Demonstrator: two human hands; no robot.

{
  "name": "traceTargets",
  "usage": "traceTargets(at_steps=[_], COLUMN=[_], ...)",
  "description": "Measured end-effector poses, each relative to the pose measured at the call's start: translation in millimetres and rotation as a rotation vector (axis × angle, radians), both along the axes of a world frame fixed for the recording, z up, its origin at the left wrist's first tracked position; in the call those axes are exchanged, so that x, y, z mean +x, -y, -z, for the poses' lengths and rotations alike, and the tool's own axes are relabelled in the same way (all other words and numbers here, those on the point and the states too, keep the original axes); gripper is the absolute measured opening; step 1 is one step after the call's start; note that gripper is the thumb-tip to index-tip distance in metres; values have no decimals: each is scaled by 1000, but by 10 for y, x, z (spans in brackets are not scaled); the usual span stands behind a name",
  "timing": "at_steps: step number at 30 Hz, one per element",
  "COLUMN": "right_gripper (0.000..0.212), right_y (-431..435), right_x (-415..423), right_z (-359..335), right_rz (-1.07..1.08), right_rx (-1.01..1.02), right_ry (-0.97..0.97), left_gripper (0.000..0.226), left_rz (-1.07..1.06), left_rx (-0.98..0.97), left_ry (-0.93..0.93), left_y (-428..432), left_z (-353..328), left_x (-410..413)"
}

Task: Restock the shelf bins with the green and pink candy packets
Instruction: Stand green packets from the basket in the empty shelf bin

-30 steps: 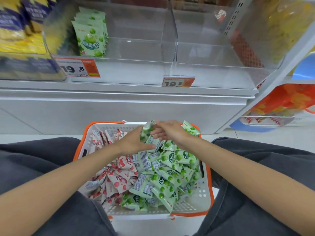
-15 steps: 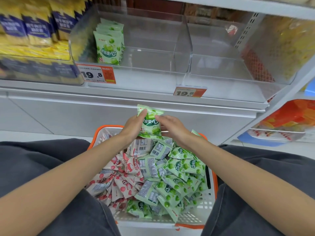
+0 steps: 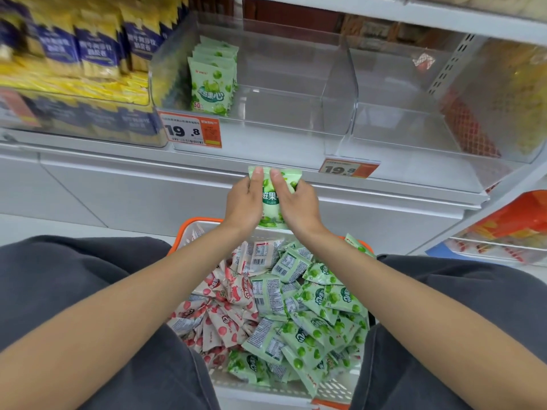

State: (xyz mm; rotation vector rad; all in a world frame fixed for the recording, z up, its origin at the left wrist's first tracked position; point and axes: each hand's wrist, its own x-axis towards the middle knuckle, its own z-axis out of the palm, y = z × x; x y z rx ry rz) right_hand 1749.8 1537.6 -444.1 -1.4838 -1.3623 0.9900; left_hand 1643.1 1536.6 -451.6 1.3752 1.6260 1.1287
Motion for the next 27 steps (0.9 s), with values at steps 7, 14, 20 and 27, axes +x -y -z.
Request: traceTargets(at_steps=[7,14,20,27], right_gripper=[39,35,47,48], right_y=[-170,-499,-1240,-2026], right_x=[-62,-180,-486,-1011], right_z=[-176,-704,-1133,-719], right_rz=[-156,-285,-192,-132], right_rx=[-10,8,22,-245], right_ry=[-37,-79,-234,-73], left_gripper=[46,46,59,37], left_rz=[-86,-128,-346,-448], left_rx=[111,278,353,212], left_ry=[-31,-102,-342,-417], left_y=[-178,-533,-826,-912], left_z=[-152,-598,-1125,-709], left_x=[-199,-504,-927,-1344])
